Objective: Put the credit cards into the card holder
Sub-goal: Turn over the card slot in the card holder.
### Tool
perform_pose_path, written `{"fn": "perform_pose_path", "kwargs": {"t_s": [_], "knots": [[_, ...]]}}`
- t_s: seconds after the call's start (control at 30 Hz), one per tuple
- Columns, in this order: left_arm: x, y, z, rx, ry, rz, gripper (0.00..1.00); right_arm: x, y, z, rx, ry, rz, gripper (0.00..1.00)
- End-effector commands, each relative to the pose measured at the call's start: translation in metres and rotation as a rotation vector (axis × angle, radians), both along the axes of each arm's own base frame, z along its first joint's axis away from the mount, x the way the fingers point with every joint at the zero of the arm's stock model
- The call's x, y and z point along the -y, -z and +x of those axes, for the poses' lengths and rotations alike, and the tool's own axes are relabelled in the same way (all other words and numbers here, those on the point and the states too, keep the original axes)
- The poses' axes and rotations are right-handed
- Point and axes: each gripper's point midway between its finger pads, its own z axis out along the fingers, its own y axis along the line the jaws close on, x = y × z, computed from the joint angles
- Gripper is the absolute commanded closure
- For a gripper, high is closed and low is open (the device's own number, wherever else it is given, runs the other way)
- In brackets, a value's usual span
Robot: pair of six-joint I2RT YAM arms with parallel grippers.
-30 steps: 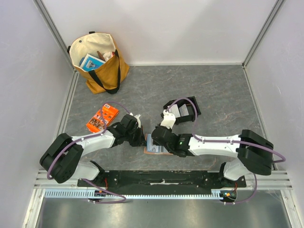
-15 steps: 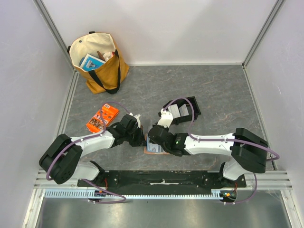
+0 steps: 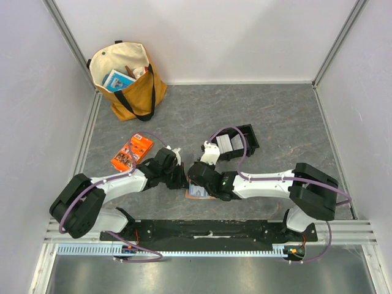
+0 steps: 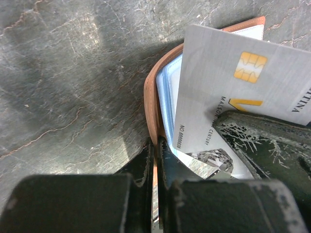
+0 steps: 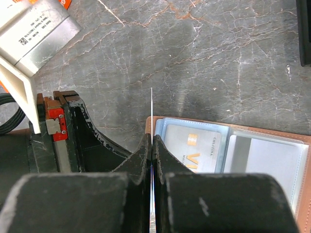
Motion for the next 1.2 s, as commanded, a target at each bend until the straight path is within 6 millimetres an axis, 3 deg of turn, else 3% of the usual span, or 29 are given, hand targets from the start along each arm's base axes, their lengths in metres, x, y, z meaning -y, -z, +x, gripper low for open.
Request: {"fn": "perform_pose_path", "kwargs": {"t_s": [0.0, 0.23, 0.73, 0.97, 1.17], "knots": [[0.003, -0.006, 0.0, 0.003, -0.011, -0.029, 0.98, -0.006, -0.012, 0.008, 0.039, 0.033, 0.013, 1.0], [0.003, -0.005, -0.001, 0.003, -0.008, -0.028, 0.98, -0.002, -0.001, 0.007, 0.025, 0.031, -0.043, 1.0], [0.003, -0.005, 0.0, 0.007, -0.01, -0.027, 0.98, 0.012, -0.005, 0.003, 0.048, 0.044, -0.175, 1.0], [0.003, -0.005, 0.0, 0.005, -0.011, -0.026, 0.98, 0.015, -0.011, 0.001, 0.053, 0.042, -0.176, 1.0], [0.003, -0.005, -0.001, 0.005, -0.006, -0.031, 0.98, 0.001, -0.029, 0.004, 0.078, 0.025, -0.09, 1.0]]}}
